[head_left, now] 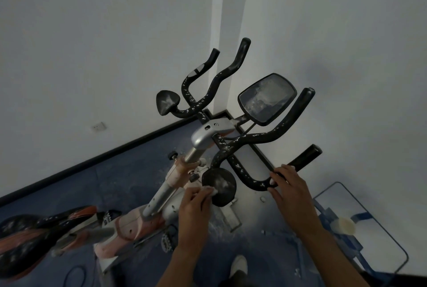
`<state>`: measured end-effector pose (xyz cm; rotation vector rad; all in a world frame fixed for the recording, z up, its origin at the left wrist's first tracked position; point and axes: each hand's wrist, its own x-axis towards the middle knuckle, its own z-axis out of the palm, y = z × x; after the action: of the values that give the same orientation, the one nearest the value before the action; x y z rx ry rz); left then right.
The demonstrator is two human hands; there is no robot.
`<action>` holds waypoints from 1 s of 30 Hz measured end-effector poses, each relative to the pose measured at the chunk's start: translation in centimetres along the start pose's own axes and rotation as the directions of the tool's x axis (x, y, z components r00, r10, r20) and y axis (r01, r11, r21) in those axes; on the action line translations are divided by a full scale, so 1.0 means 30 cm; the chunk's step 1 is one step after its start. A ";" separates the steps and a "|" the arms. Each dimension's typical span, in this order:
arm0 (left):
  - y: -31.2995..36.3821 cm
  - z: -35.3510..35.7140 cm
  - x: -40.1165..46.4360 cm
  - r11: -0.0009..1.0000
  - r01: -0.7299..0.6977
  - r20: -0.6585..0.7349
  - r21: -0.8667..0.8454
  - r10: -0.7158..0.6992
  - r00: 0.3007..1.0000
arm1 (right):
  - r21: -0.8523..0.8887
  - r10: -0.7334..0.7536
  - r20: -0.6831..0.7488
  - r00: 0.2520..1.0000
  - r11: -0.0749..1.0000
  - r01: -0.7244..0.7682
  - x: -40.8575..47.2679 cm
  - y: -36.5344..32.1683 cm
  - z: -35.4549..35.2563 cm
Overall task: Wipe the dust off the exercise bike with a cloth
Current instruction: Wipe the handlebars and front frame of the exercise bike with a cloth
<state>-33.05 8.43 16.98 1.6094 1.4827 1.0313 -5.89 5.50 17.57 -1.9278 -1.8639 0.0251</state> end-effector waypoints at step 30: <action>0.036 -0.037 0.118 0.996 0.065 -0.105 -0.068 -0.072 0.992 | 0.017 -0.017 -0.039 0.999 1.000 0.018 -0.001 -0.005 -0.002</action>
<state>-33.50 11.85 18.76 1.4674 1.5487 1.1311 -6.01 5.45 17.68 -1.8870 -1.8493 -0.0013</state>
